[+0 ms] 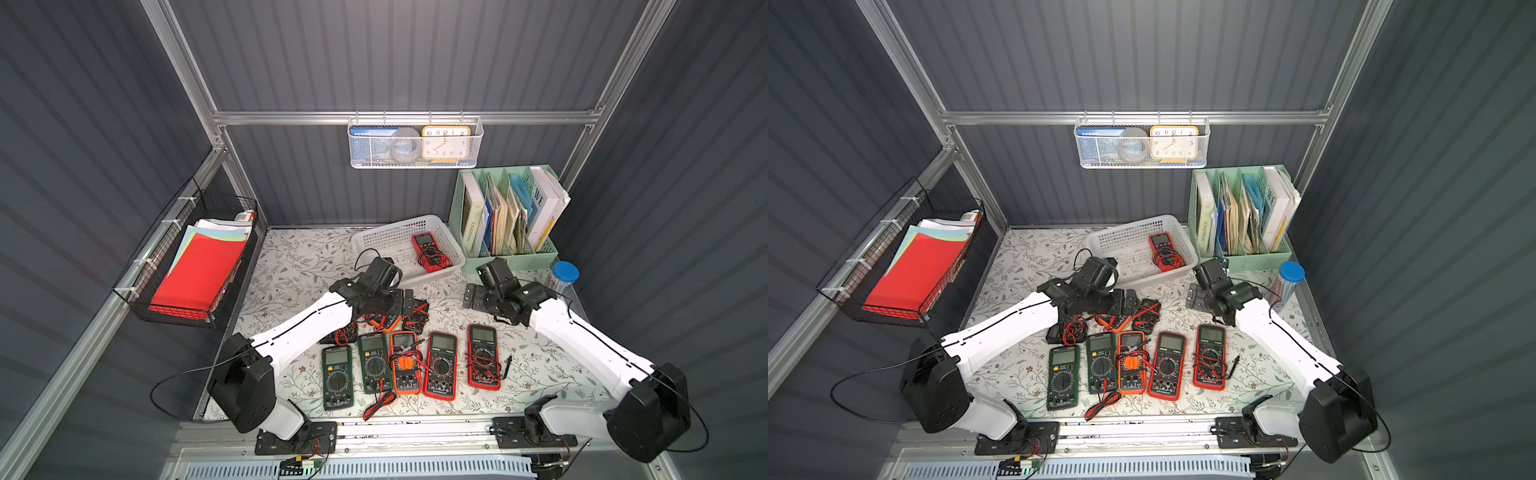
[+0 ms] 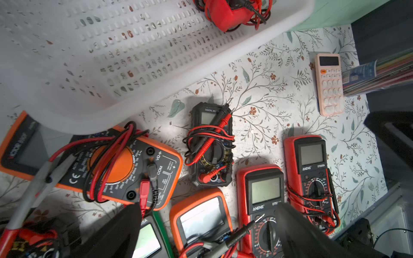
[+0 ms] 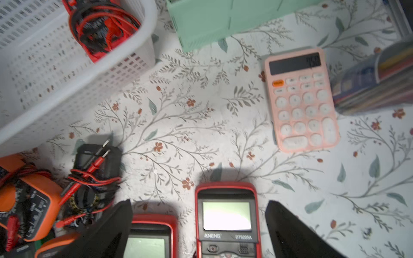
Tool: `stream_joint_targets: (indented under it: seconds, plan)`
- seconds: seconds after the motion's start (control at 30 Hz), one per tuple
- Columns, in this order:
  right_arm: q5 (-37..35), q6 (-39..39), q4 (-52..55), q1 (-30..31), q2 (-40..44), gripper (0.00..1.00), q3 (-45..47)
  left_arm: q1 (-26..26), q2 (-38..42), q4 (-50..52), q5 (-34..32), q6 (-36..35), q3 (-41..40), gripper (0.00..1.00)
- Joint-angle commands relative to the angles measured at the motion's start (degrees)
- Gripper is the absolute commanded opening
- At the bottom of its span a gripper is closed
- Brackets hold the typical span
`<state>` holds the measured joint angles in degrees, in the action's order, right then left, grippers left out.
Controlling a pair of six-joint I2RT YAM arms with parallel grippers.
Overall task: Put the multimeter into the basket
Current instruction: Place the multimeter in the basket, then pick up the multimeter from the center of the board.
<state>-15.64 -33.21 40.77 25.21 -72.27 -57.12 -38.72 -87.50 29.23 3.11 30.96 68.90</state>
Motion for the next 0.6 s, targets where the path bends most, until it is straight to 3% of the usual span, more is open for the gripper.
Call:
stream_joint_targets:
  seconds: [0.0,0.27,0.57]
  plan:
    - [1.43,-2.91,5.91,-0.08,1.76,0.99,2.34,-0.98,-1.43,-0.49,-0.65,1.0,1.39,0.99]
    - [6.83,-7.54,5.42,0.44,2.47,0.99,10.44,-1.45,-2.62,-1.47,-0.1,0.93,2.01,0.99]
    - [7.98,-8.18,4.07,1.68,1.05,0.99,14.22,-1.53,-3.29,-1.28,0.14,0.25,2.55,0.99]
